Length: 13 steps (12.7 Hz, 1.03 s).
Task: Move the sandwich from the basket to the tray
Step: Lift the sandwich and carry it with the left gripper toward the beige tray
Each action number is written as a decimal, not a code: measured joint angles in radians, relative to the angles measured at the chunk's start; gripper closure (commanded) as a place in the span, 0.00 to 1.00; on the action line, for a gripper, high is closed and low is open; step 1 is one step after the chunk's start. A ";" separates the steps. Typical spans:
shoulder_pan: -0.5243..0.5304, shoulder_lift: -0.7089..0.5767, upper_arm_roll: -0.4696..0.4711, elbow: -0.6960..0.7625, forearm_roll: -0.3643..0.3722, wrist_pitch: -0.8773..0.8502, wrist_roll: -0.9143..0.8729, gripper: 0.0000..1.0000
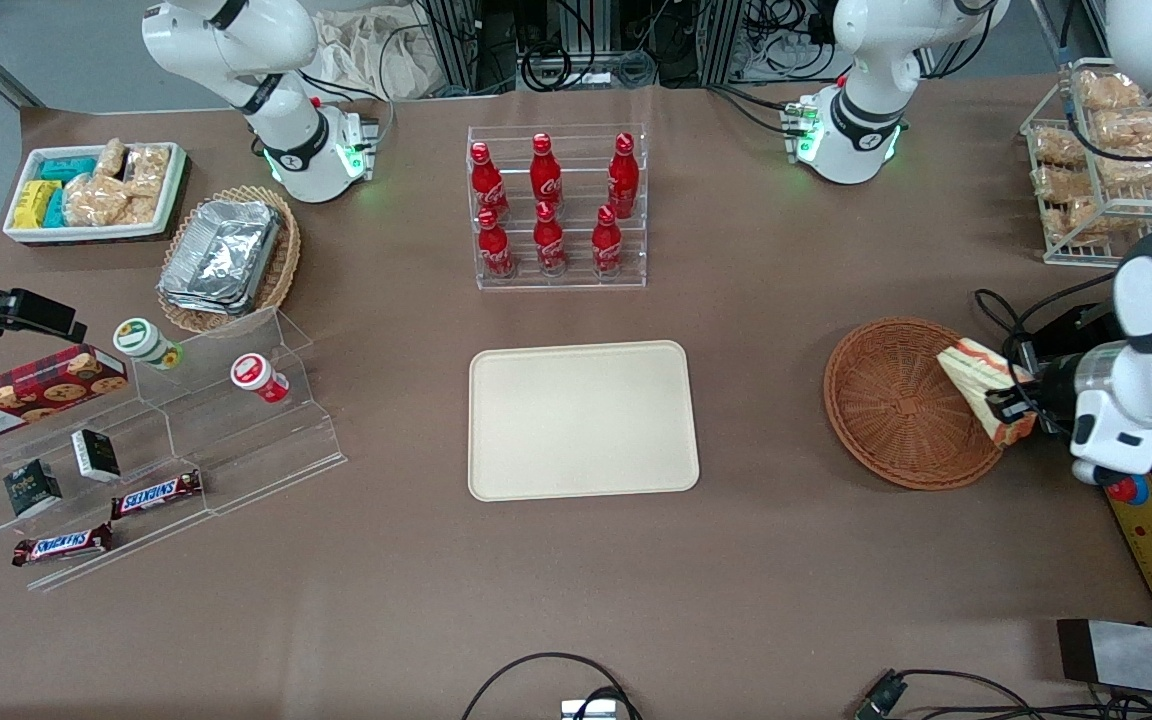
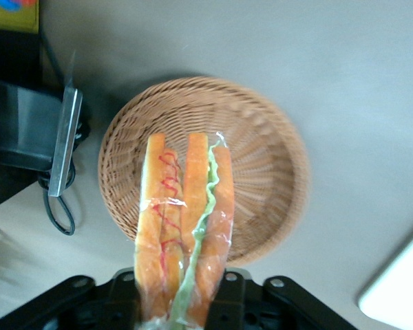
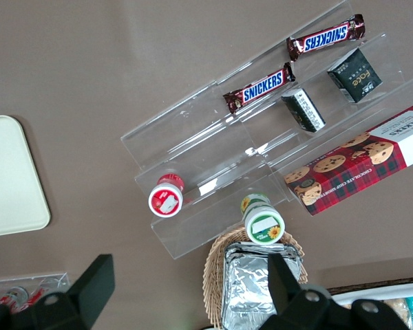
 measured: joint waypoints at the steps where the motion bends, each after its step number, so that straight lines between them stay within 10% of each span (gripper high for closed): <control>1: -0.002 0.000 -0.038 0.045 -0.001 -0.016 0.002 1.00; 9: -0.271 0.271 -0.200 0.066 0.006 0.332 -0.037 1.00; 13: -0.404 0.410 -0.199 0.075 0.128 0.434 -0.189 1.00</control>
